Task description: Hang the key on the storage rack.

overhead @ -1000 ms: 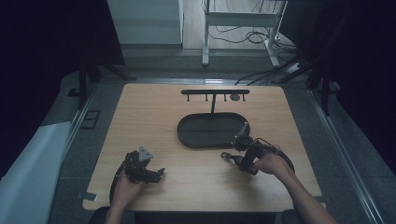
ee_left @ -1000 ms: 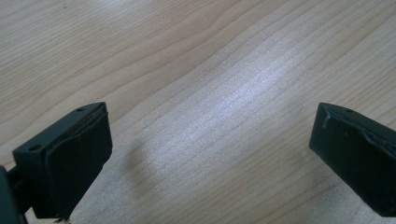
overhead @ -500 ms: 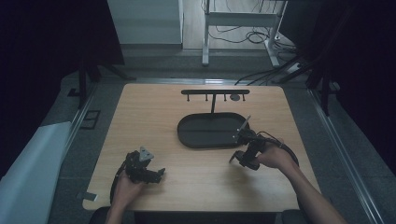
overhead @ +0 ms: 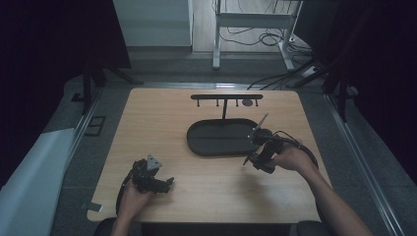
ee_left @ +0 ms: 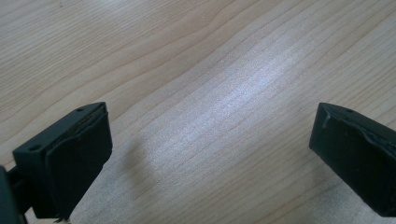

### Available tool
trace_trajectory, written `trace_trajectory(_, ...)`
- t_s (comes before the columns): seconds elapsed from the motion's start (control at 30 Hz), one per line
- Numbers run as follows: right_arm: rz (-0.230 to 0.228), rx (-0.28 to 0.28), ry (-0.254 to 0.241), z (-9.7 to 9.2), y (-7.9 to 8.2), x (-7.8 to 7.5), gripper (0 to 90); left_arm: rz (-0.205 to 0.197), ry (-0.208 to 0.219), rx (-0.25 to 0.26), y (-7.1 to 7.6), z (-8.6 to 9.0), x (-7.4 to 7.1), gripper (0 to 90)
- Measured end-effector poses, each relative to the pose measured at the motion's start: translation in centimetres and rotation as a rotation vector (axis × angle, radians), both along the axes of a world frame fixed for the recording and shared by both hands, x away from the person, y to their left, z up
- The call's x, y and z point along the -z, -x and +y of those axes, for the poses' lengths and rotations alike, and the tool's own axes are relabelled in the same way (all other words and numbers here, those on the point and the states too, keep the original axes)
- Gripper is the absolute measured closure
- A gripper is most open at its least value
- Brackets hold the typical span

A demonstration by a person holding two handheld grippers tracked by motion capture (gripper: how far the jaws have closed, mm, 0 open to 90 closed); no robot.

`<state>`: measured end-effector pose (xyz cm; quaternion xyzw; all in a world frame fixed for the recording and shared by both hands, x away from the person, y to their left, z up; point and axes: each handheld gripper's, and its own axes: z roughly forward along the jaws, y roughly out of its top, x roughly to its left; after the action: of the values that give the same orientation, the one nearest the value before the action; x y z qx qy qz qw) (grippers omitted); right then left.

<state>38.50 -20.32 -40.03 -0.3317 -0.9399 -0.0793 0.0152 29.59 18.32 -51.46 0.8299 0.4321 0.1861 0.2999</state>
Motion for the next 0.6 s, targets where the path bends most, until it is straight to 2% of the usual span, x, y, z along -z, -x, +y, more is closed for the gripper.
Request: trace_trajectory(0.6,-0.009,0.029,-0.029,-0.6,-1.5,-2.6,49.2,0.004,-0.005,0.001,-0.1,0.0,0.1,0.0)
